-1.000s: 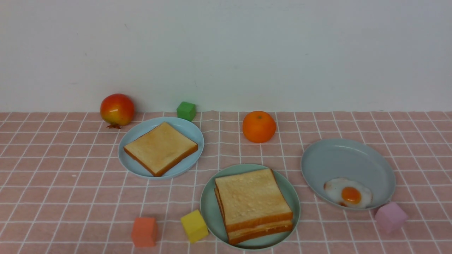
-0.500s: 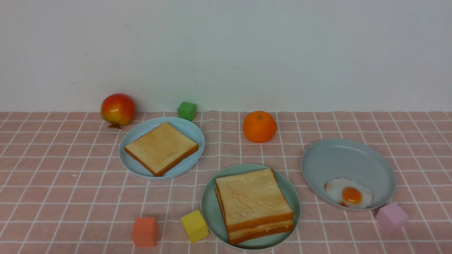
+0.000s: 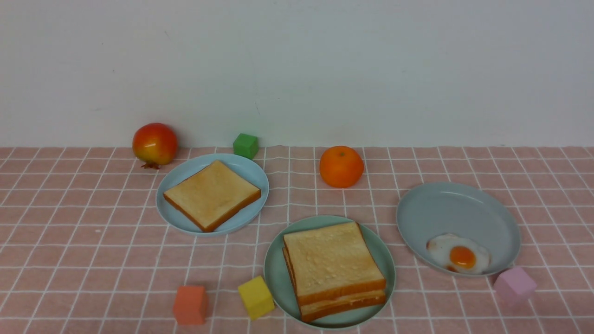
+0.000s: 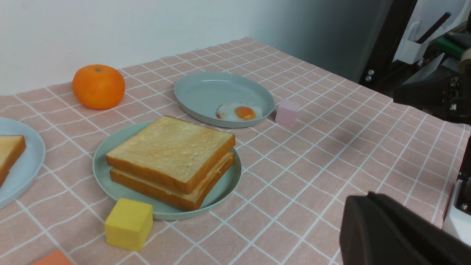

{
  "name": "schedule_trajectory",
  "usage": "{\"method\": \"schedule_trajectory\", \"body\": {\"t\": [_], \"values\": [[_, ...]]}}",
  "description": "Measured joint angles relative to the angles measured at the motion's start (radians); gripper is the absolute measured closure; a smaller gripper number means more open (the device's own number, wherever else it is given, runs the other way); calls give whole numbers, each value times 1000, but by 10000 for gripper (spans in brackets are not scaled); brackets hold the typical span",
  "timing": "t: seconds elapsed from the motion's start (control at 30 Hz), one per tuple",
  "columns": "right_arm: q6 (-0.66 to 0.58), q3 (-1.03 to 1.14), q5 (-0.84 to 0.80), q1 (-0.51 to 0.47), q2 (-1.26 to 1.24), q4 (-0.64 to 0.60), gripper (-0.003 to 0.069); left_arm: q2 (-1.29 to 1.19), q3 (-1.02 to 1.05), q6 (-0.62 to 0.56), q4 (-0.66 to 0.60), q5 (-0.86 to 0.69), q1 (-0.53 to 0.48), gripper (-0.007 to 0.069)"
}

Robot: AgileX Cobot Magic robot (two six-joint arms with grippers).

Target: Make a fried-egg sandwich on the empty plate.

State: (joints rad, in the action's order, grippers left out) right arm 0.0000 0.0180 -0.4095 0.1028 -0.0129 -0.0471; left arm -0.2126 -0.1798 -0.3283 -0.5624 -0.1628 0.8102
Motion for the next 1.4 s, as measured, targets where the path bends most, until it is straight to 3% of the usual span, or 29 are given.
{"method": "schedule_trajectory", "body": {"t": [0.5,0.63,0.8,0.83,0.93,1.13,1.4], "values": [[0,1,1,0,0,0,655,0,3,4,27,51,-9,612],[0,1,2,-1,0,0,653,11,3,69,129,108,-132,612],[0,1,2,-1,0,0,645,125,22,383,413,4,-528,612],[0,1,2,-1,0,0,645,130,25,395,421,4,-528,612],[0,1,3,-1,0,-1,644,213,98,555,508,-76,-699,612],[0,1,4,-1,0,0,641,222,202,613,497,-183,-749,612],[0,1,4,-1,0,0,634,222,201,625,472,-187,-751,612]]}}
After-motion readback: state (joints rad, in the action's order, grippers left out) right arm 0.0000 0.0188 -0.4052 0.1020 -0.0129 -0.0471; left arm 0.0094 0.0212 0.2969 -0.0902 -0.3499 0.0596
